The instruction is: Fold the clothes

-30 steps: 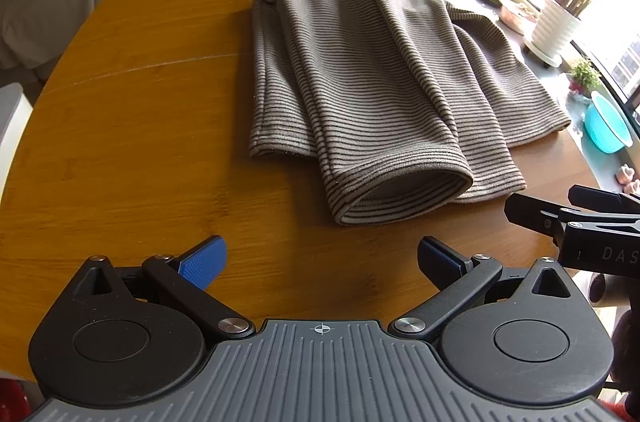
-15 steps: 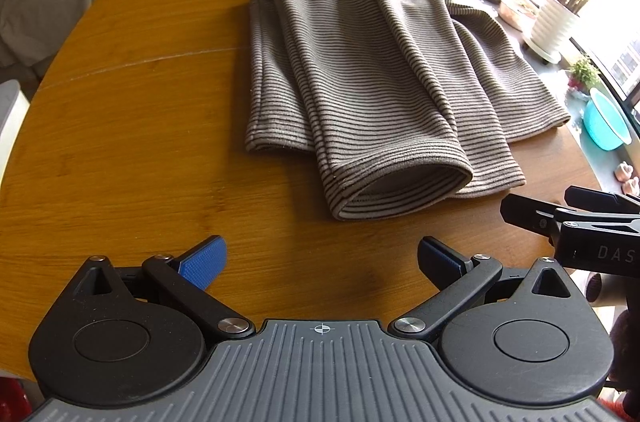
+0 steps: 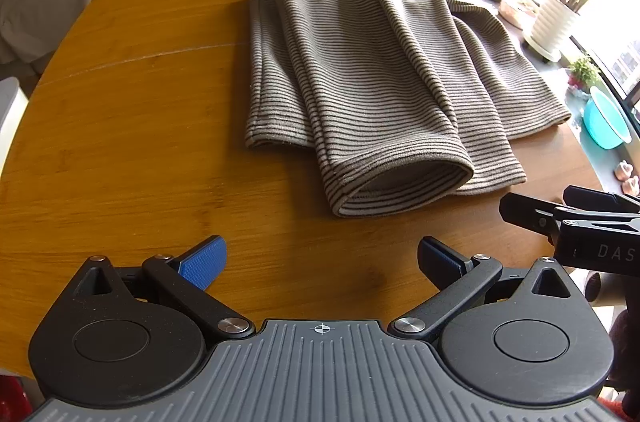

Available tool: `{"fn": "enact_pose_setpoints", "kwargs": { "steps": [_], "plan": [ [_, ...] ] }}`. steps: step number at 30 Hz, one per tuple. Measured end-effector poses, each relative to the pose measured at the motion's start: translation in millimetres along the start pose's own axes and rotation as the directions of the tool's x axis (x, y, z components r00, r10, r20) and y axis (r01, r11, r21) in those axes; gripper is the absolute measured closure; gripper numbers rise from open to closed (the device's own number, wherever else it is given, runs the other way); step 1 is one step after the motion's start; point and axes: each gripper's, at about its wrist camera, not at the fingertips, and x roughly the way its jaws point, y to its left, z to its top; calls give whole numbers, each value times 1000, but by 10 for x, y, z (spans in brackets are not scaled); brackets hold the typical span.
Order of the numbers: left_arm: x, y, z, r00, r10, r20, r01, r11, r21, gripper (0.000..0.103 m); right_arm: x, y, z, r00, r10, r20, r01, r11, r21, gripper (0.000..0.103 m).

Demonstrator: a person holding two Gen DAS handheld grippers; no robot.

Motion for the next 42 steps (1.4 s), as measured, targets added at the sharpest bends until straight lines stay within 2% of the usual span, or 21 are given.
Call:
{"fn": "enact_pose_setpoints", "kwargs": {
  "steps": [14, 19, 23, 29, 32, 35, 38, 39, 40, 42],
  "plan": [
    [4, 14, 51, 1000, -8, -1, 8, 1000, 9, 0, 10, -11, 44, 1000, -7, 11, 7, 1000, -11, 0],
    [-86, 32, 239, 994, -91, 58, 88, 995, 43, 0, 22, -67, 208, 998, -28, 60, 29, 999, -14, 0],
    [-106, 38, 483, 973, -197, 122, 189, 979, 78, 0, 48, -183, 453, 989, 16, 149, -19, 1000, 17, 0],
    [144, 32, 905, 943, -282, 176, 263, 957, 125, 0, 331, -453, 973, 972, 71, 223, -107, 983, 150, 0],
    [403, 43, 1114, 937, -314, 156, 297, 947, 121, 0, 560, -507, 1185, 959, 162, 233, -206, 962, 180, 0],
    [609, 111, 1238, 937, -317, 144, 305, 947, 103, 0, 822, -475, 1320, 951, 222, 216, -264, 947, 186, 0],
    [812, 259, 1286, 946, -309, 96, 307, 951, 41, 0, 1103, -436, 1374, 956, 233, 178, -268, 940, 209, 0],
    [844, 309, 1274, 943, -319, 97, 317, 948, 36, 0, 1155, -421, 1373, 956, 231, 180, -267, 941, 209, 0],
    [825, 327, 1251, 937, -332, 109, 328, 943, 51, 0, 1206, -407, 1373, 956, 229, 182, -265, 941, 208, 0],
    [807, 334, 1210, 937, -334, 101, 327, 942, 83, 0, 1222, -362, 1360, 960, 220, 175, -251, 950, 184, 0]
  ]
}}
